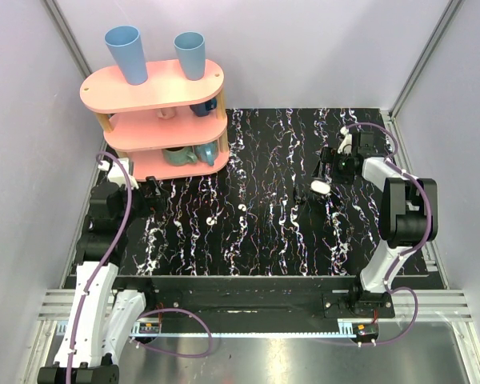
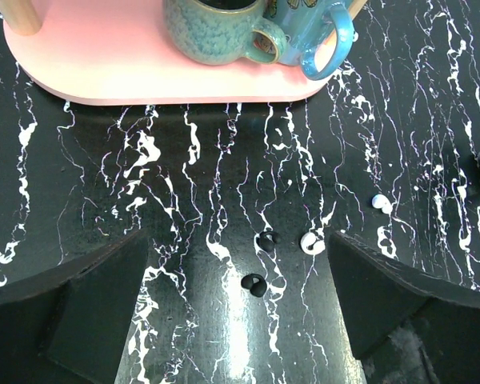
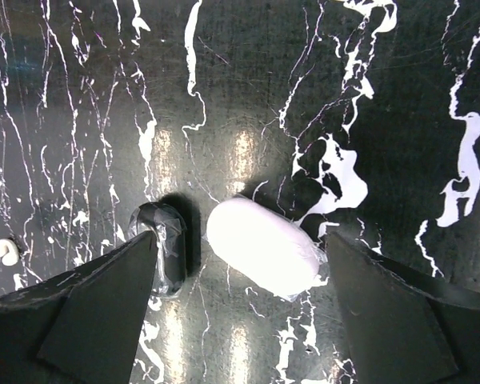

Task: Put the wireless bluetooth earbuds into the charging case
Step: Move the charging case to the center of the board.

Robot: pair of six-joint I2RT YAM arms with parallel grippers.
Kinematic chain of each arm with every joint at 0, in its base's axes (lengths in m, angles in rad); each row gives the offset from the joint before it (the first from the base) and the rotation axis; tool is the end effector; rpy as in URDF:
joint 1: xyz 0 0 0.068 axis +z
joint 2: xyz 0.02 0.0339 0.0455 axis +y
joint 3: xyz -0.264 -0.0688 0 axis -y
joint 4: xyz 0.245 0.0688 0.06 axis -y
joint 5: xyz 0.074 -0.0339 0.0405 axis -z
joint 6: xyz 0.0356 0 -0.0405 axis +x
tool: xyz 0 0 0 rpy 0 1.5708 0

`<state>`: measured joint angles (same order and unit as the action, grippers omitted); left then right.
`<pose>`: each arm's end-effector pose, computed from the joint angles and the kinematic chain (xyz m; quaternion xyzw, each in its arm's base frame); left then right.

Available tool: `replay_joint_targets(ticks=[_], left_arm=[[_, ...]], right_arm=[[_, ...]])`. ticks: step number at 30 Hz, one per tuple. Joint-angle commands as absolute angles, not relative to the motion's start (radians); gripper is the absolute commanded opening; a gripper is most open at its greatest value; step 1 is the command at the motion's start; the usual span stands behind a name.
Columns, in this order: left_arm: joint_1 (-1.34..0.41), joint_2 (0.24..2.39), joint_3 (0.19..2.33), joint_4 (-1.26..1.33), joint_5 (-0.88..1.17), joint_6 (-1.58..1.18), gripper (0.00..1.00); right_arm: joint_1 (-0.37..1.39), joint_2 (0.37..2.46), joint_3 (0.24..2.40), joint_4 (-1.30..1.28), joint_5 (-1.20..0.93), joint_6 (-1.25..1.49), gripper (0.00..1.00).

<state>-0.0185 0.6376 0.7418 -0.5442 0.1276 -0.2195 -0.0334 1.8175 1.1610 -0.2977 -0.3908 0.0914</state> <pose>0.1441 -0.0072 0.3092 -0.0506 0.8418 -0.1169 0.5245 0.3772 0.0010 0.1803 -0.0005 0.9366 0.1936 0.2922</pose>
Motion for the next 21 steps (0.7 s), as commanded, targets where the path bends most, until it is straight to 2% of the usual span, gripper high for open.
replay_joint_targets(ticks=[1, 7, 17, 21], left_arm=[[-0.015, 0.635, 0.759, -0.54, 0.094, -0.198, 0.99], [-0.015, 0.656, 0.762, -0.543, 0.098, -0.196, 0.99], [-0.015, 0.661, 0.762, -0.549, 0.086, -0.198, 0.99], [-0.015, 0.664, 0.762, -0.549, 0.087, -0.198, 0.99]], right_arm=[[-0.026, 1.831, 1.157, -0.245, -0.425, 0.153, 0.93], [-0.023, 1.85, 1.131, -0.219, -0.451, 0.213, 0.87], [-0.006, 1.79, 1.042, -0.225, -0.42, 0.213, 0.81], [0.044, 1.761, 1.041, -0.256, -0.283, 0.169, 0.81]])
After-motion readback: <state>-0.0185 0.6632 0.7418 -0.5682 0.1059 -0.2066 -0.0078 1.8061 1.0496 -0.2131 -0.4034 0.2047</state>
